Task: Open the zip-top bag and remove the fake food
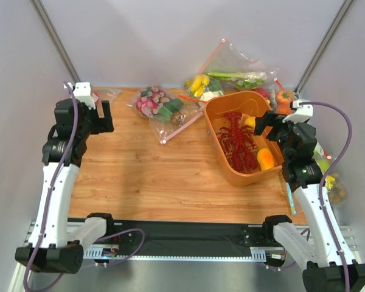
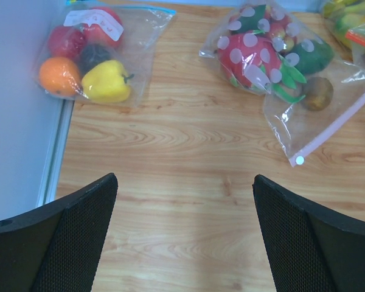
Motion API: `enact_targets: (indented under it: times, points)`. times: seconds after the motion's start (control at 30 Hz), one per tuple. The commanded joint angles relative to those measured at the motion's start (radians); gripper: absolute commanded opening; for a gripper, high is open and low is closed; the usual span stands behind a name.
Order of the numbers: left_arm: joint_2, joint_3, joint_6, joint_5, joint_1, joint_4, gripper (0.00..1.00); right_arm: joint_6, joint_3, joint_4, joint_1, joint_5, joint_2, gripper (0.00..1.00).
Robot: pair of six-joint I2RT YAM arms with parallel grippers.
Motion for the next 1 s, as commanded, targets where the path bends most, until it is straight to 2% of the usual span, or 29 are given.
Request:
enact_targets:
  times: [0.0,0.1,0.23,0.47,0.5,0.7,0.77,0.97]
  points:
    - [0.125,-0.009,0.042,0.006,0.023,0.157,0.99,0.014,0.021,0.002,-0.002,-0.007,-0.026,1.0]
    - [0.242,0.059,0.035,-0.005,0.056,0.165,0.98,0.028,0.03,-0.011,-0.002,-0.025,-0.011,1.0]
    - [0.442,0.141,0.061,-0.08,0.061,0.196,0.91,0.04,0.04,-0.05,-0.002,-0.083,-0.023,1.0]
    - [0.642,0.194,0.128,-0.244,0.061,0.386,0.9,0.026,-0.003,-0.057,-0.002,-0.068,-0.08,1.0]
    - [0.642,0.219,0.137,-0.265,0.061,0.388,0.9,0.028,0.0,-0.06,-0.002,-0.071,-0.08,1.0]
    - [0.935,0.429,0.251,-0.357,0.059,0.332,0.9,0.025,0.003,-0.068,-0.002,-0.079,-0.068,1.0]
    - [0.974,0.461,0.286,-0.377,0.066,0.331,0.9,0.022,0.003,-0.07,-0.001,-0.08,-0.057,1.0]
    - [1.086,0.529,0.272,-0.38,0.102,0.314,0.9,0.017,0.004,-0.068,-0.001,-0.086,-0.02,1.0]
